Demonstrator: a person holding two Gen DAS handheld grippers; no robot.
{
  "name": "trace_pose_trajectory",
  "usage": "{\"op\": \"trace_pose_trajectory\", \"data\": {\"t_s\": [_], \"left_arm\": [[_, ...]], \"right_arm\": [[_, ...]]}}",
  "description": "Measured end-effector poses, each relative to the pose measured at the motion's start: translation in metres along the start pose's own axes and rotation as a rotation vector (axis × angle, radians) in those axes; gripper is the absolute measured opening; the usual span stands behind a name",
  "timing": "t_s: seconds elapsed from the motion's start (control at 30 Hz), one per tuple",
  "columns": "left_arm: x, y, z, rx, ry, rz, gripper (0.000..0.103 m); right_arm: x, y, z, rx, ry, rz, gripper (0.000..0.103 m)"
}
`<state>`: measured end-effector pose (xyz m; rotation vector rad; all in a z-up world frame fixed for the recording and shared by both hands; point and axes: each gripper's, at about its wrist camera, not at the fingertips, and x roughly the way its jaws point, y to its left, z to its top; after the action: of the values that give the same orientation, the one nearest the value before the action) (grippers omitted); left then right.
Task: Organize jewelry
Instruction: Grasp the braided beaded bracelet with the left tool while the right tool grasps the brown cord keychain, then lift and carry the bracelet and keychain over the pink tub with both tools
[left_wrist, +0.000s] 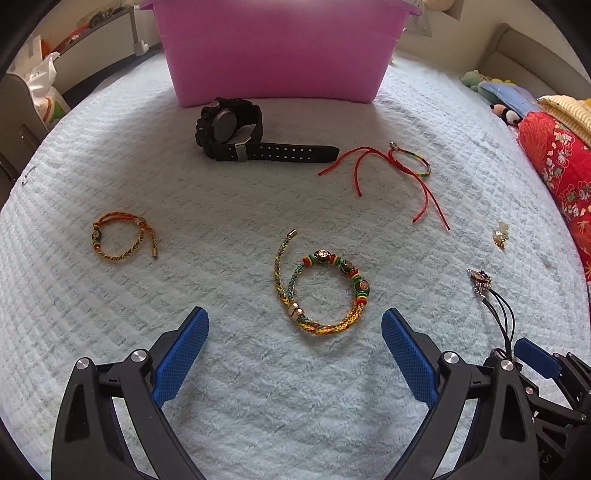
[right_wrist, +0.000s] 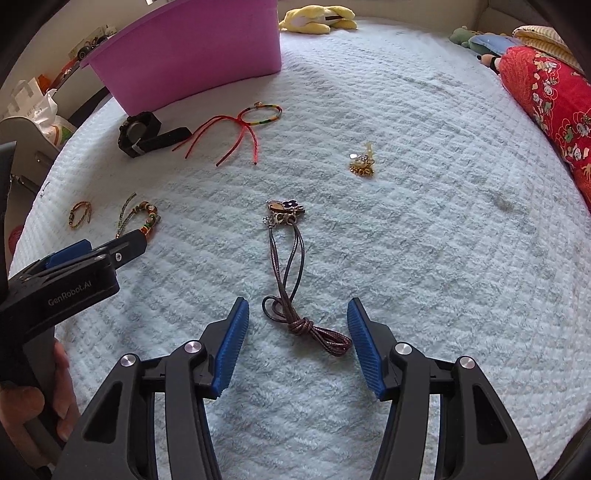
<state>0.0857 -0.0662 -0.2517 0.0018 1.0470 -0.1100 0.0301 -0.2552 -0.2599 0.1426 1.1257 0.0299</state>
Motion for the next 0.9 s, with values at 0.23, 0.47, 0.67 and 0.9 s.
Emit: {"op": "trace_pose_trajectory", "data": {"t_s": [0.23, 0.47, 0.67, 0.9], "left_arm": [[0.008, -0.005, 0.005, 0.025, 0.0, 0.012, 0.069], [0.005, -0.007, 0.001, 0.04, -0.01, 0.022, 0.033], [-0.005, -0.005, -0.003, 0.056, -0.018, 0.005, 0.012], [-0.029, -0.001, -0.005, 0.052, -0.029, -0.022, 0.012]], "right_arm": [[0.005, 0.002, 0.002, -0.006, 0.002, -0.015, 0.037], [0.004, -0.001, 0.004, 0.0, 0.0, -0.018, 0.015], [-0.002, 0.006, 0.006, -0.033, -0.017, -0.011, 0.01], [-0.015, 0.005, 0.009, -0.014, -0.022, 0.023, 0.01]]}}
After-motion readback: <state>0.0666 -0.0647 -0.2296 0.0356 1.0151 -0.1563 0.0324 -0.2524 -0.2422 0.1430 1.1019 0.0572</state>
